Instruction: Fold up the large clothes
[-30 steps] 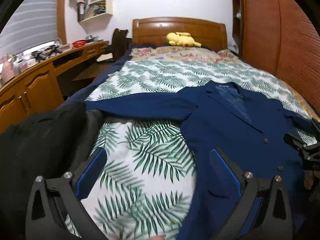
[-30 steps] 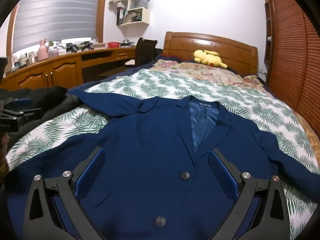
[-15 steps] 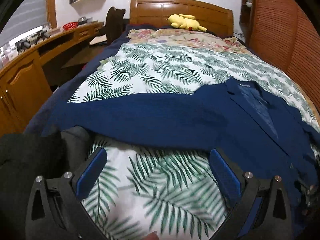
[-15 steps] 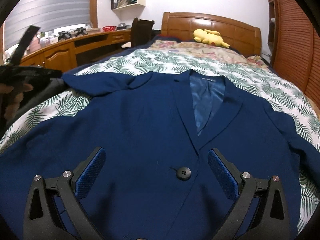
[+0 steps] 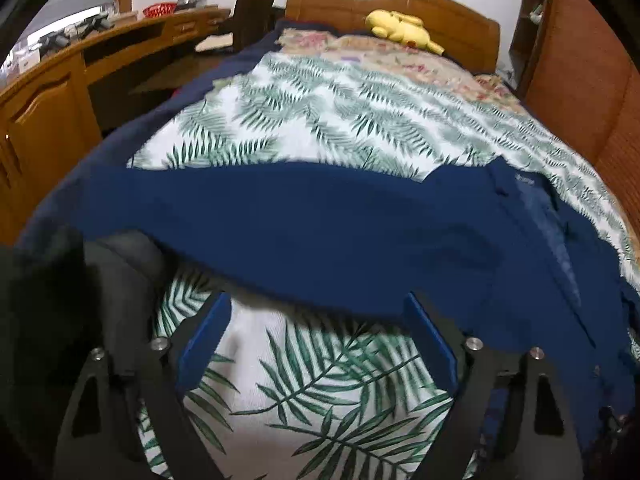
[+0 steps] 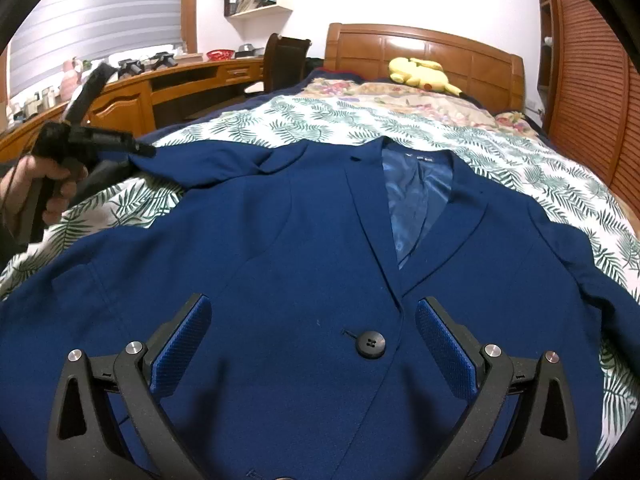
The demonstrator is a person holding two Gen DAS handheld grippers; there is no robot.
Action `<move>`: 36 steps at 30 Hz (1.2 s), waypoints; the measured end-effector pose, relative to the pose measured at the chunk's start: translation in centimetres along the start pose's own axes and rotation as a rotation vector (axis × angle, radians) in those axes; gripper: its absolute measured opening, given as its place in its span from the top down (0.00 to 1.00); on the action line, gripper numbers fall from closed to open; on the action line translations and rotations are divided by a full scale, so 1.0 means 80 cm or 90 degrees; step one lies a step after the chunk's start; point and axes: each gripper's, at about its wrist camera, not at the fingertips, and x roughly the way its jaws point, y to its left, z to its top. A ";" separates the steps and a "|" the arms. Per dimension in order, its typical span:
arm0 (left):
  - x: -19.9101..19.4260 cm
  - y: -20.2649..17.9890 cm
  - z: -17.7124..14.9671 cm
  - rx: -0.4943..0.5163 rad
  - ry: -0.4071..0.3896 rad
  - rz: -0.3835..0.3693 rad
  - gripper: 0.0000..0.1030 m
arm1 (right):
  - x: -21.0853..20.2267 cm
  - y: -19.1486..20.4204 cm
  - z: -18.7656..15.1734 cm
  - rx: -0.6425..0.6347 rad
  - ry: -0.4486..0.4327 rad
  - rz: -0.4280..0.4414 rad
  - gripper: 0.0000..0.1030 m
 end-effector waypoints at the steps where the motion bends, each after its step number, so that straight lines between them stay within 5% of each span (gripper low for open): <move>1: 0.007 0.003 -0.001 -0.007 0.012 0.002 0.22 | 0.000 0.000 0.000 0.000 0.000 0.000 0.00; 8: 0.028 0.013 0.010 -0.056 0.043 -0.019 0.44 | -0.001 0.002 0.000 -0.008 -0.002 -0.003 0.00; 19: 0.041 0.020 0.010 -0.077 0.061 -0.011 0.48 | 0.002 0.005 0.000 -0.015 0.007 -0.006 0.00; 24: 0.046 0.017 0.015 -0.068 0.061 0.000 0.95 | 0.001 0.005 0.000 -0.018 0.004 -0.007 0.00; 36: -0.013 -0.057 0.045 0.079 -0.018 0.044 1.00 | 0.000 0.008 0.000 -0.021 0.000 -0.005 0.00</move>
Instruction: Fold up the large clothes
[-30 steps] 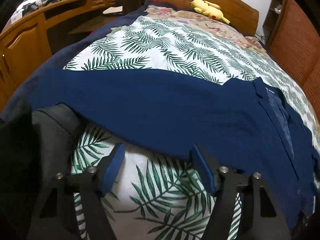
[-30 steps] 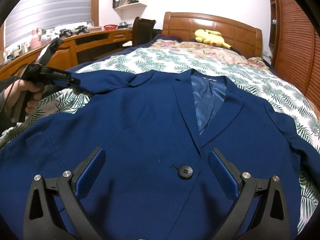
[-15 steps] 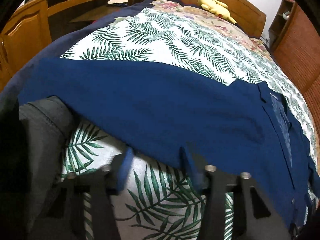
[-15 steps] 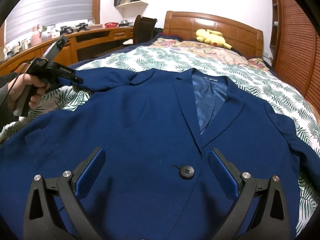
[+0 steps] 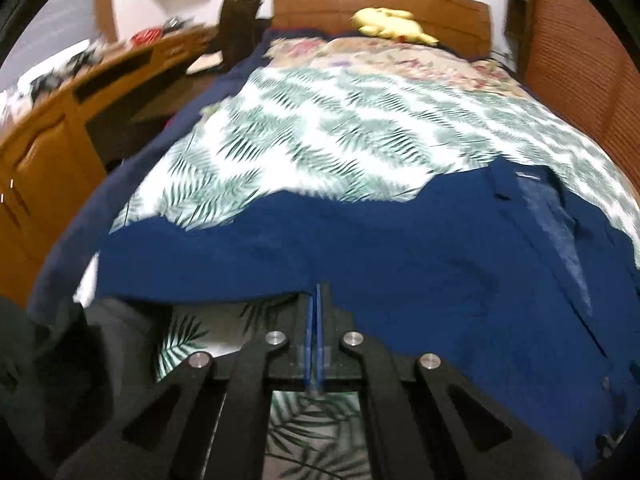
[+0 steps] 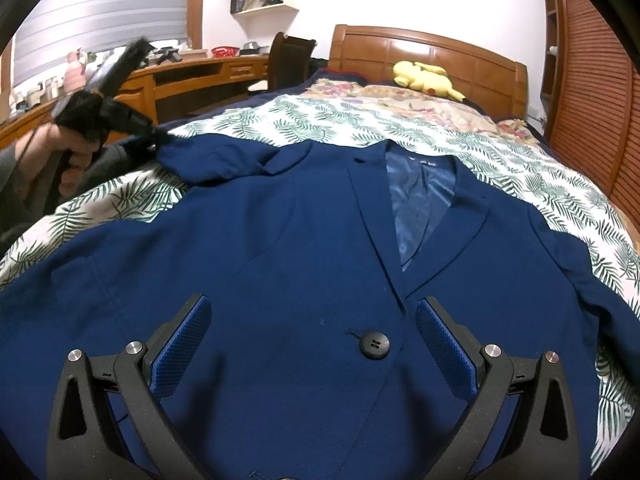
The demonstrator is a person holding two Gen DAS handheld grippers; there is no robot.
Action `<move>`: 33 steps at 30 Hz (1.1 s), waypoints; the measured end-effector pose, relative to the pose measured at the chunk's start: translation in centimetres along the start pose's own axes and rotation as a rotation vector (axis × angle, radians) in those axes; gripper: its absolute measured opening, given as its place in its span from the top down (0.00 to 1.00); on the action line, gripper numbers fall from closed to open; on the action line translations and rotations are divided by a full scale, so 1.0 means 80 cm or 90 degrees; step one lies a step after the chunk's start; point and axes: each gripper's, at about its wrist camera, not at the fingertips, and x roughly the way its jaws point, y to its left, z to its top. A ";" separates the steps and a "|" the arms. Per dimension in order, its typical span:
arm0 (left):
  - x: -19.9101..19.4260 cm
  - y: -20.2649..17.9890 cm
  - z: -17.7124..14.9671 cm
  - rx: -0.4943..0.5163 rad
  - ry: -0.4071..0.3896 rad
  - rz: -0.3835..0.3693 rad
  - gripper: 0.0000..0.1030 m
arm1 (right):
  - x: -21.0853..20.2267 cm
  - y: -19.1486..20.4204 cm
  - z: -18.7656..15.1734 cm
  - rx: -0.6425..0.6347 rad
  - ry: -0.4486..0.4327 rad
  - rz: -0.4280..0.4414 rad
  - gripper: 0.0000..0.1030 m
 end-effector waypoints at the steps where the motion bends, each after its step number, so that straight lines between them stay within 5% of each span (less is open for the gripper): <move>1: -0.011 -0.012 0.005 0.017 -0.004 -0.003 1.00 | 0.000 0.000 0.000 0.000 0.001 0.000 0.00; 12: -0.113 -0.126 0.018 0.128 0.020 -0.067 1.00 | -0.004 -0.010 0.002 0.022 -0.003 0.012 0.00; 23: -0.162 -0.114 -0.038 0.147 0.004 -0.052 0.79 | -0.005 -0.006 0.001 0.010 -0.005 0.013 0.00; 33: -0.084 -0.043 -0.055 0.109 0.037 0.018 0.73 | -0.004 -0.006 0.001 0.010 -0.004 0.012 0.00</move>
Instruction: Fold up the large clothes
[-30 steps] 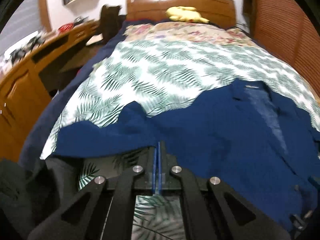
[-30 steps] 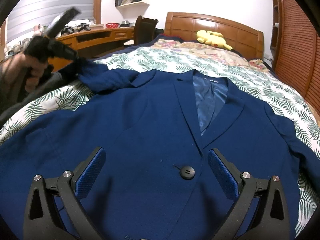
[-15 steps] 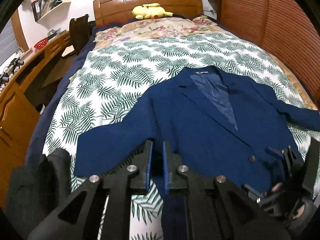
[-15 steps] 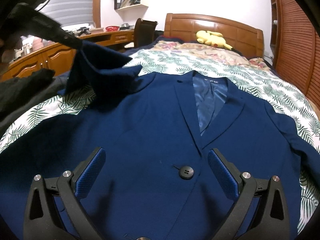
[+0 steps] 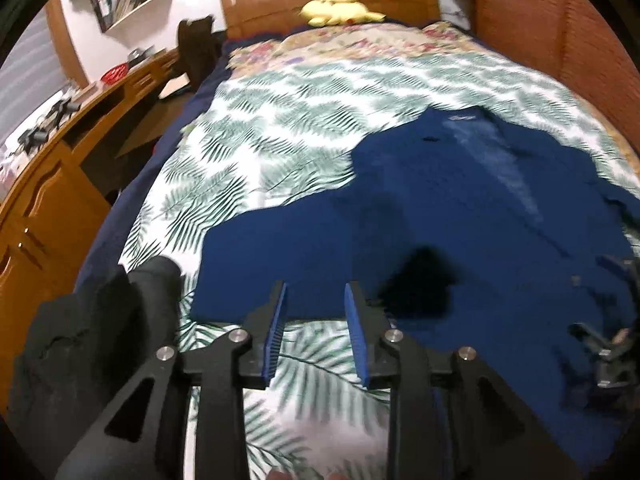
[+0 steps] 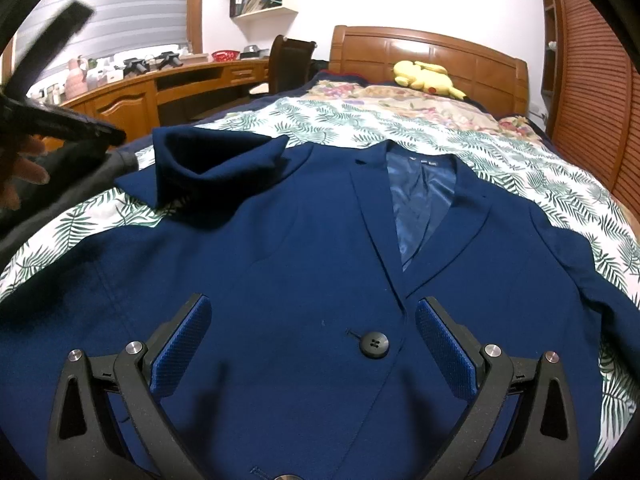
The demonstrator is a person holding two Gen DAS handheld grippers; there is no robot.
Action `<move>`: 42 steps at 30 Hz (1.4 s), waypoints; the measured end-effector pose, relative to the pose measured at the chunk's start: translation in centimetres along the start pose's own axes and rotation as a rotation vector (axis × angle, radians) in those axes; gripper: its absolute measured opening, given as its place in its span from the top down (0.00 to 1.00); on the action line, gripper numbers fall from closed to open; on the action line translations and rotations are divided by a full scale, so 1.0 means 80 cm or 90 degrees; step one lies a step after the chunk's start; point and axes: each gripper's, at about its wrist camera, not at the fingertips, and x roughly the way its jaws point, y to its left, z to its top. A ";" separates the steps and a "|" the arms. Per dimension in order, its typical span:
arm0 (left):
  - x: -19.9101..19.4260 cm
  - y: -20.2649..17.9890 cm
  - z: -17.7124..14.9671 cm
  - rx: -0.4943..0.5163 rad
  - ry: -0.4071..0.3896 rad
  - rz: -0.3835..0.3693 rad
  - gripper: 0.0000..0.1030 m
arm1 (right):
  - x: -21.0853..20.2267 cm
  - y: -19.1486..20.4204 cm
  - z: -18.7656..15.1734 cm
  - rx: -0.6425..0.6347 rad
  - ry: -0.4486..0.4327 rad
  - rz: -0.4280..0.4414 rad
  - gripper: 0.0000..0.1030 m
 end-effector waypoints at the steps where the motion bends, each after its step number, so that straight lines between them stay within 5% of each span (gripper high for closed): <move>1: 0.013 0.009 -0.002 -0.008 0.008 0.003 0.73 | 0.000 0.000 0.000 0.000 0.000 0.000 0.00; 12: 0.123 0.092 -0.030 -0.093 0.094 0.050 0.68 | 0.002 0.002 -0.003 -0.011 0.003 0.001 0.00; 23: 0.149 0.105 -0.041 -0.162 0.105 0.044 0.64 | 0.001 0.004 -0.003 -0.012 0.003 0.002 0.00; 27: 0.154 0.094 -0.036 -0.119 0.116 0.057 0.68 | 0.001 0.004 -0.002 -0.012 0.004 0.002 0.00; 33: 0.146 0.084 -0.032 -0.084 0.099 0.050 0.98 | 0.001 0.004 -0.003 -0.014 0.004 0.003 0.00; 36: 0.124 0.072 -0.024 -0.065 0.065 0.075 1.00 | 0.001 0.010 -0.001 -0.023 0.004 0.005 0.00; 42: 0.041 0.034 0.015 -0.042 -0.018 0.019 1.00 | -0.002 0.007 0.000 -0.012 0.001 0.013 0.00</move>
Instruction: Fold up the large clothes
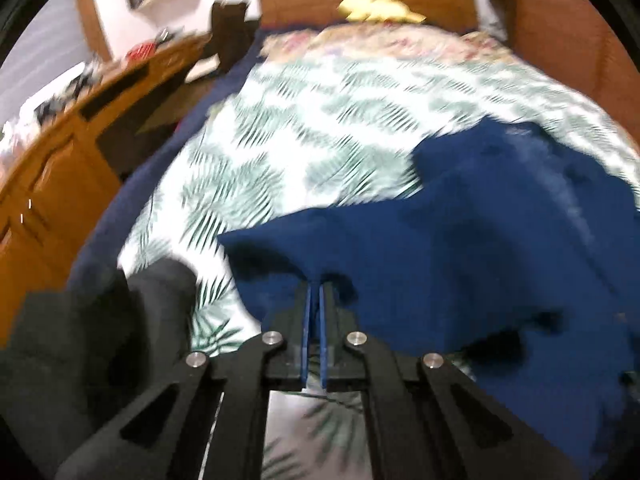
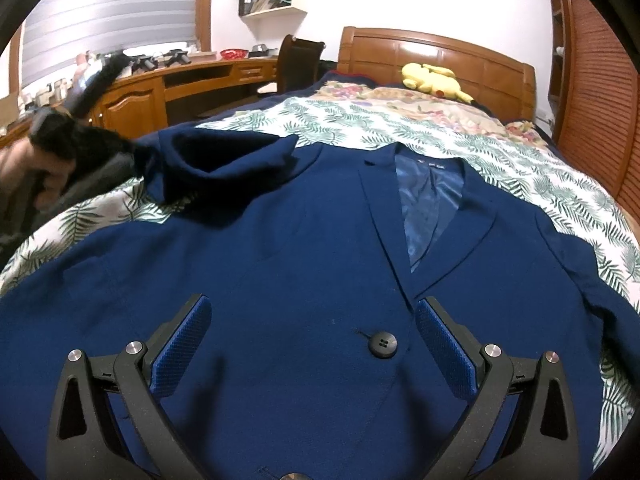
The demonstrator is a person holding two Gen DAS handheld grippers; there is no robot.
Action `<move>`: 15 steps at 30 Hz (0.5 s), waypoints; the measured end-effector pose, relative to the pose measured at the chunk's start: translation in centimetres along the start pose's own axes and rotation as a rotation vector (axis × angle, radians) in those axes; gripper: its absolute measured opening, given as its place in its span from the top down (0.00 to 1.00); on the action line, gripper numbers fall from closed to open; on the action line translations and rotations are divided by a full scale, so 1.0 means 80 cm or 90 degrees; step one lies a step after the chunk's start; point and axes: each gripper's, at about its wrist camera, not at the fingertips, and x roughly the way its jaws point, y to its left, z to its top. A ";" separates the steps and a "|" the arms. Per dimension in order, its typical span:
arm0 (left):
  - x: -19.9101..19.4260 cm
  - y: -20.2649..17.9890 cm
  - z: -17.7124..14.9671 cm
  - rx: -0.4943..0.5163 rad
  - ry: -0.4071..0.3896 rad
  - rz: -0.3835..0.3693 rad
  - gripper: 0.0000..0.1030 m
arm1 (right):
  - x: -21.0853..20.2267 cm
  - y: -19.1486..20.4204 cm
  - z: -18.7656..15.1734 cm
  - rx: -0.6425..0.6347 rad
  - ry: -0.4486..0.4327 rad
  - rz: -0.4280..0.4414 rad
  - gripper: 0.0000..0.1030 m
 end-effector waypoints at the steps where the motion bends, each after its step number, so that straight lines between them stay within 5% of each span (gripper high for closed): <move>1: -0.018 -0.013 0.009 0.012 -0.013 -0.011 1.00 | -0.001 -0.003 0.000 0.005 0.000 0.002 0.00; 15: -0.189 -0.193 0.044 0.133 -0.136 -0.144 1.00 | -0.087 -0.057 -0.018 0.030 -0.019 -0.019 0.00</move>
